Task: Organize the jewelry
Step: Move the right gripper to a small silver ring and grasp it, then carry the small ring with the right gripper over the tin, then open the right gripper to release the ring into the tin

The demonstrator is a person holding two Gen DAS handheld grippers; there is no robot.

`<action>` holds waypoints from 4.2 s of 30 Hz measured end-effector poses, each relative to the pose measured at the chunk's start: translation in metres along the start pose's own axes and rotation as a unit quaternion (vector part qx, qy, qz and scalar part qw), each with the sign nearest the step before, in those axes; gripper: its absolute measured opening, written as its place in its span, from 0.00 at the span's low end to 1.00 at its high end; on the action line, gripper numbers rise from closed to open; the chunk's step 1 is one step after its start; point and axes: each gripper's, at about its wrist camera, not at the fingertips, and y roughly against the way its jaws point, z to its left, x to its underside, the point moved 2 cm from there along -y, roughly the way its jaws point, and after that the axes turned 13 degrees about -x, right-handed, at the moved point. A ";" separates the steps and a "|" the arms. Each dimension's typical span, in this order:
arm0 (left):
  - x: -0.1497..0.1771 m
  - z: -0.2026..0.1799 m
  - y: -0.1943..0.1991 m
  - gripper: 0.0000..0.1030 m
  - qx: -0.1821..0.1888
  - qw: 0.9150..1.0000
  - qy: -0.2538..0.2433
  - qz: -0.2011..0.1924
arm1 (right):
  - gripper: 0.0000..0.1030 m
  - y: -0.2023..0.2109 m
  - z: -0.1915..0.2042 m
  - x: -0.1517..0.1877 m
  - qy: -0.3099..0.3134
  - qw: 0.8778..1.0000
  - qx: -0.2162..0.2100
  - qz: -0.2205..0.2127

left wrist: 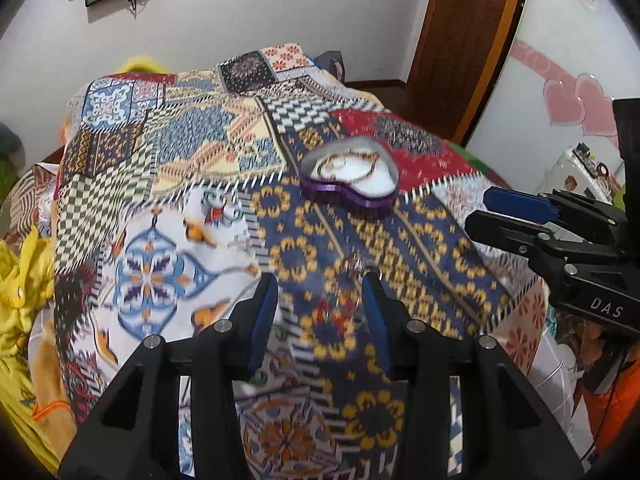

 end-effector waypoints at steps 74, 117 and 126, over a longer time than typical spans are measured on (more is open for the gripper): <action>-0.071 -0.002 0.039 0.00 0.040 0.992 0.016 -0.117 | 0.12 0.019 -0.011 -0.033 0.021 0.997 0.015 -0.067; -0.101 -0.029 -0.094 0.00 0.096 0.995 0.013 -0.008 | 0.12 -0.071 -0.050 -0.045 0.040 0.999 -0.004 0.034; -0.095 -0.029 -0.087 0.03 0.077 0.997 -0.004 -0.007 | 0.12 -0.075 -0.050 -0.045 0.043 0.998 -0.002 0.044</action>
